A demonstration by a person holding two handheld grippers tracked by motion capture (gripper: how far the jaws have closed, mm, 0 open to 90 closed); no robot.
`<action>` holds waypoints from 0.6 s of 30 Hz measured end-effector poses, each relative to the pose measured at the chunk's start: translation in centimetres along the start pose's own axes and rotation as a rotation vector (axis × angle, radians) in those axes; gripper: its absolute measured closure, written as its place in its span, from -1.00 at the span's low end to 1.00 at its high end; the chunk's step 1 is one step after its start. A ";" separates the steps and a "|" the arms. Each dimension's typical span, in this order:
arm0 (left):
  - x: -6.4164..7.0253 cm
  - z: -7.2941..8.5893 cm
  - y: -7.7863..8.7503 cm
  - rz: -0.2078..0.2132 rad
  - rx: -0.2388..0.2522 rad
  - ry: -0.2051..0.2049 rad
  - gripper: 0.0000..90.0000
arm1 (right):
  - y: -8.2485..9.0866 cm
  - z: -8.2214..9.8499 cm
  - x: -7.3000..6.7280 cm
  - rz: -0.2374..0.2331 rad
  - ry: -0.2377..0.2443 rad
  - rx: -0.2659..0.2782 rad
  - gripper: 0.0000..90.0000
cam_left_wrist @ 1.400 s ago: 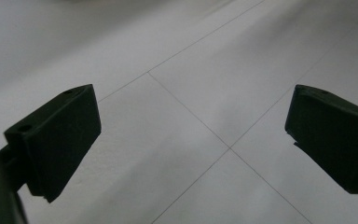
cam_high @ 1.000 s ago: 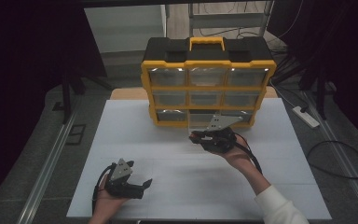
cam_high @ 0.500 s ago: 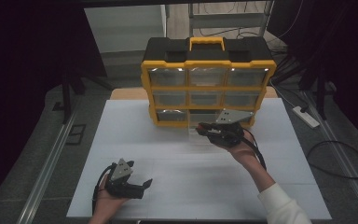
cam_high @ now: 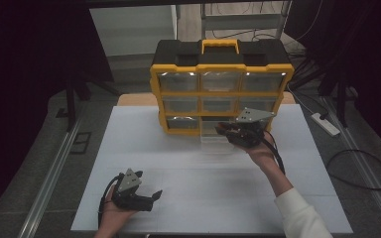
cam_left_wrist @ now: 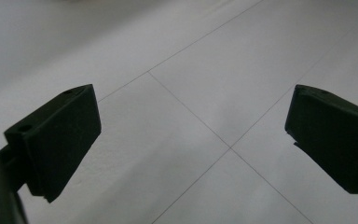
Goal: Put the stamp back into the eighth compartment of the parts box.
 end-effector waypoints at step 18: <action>0.0 0.0 0.0 0.002 -0.004 -0.006 -0.92 | -1.4 1.2 2.0 0.060 -0.010 -0.041 0.67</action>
Point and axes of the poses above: each handheld gripper's, and its own axes: y roughly backward along the jaws, z roughly out of its underside, x roughly to its right, the point moved 2 cm from there along -y, roughly forward along the jaws, and after that the axes turned 2 degrees about -z, right-handed, at the moved point
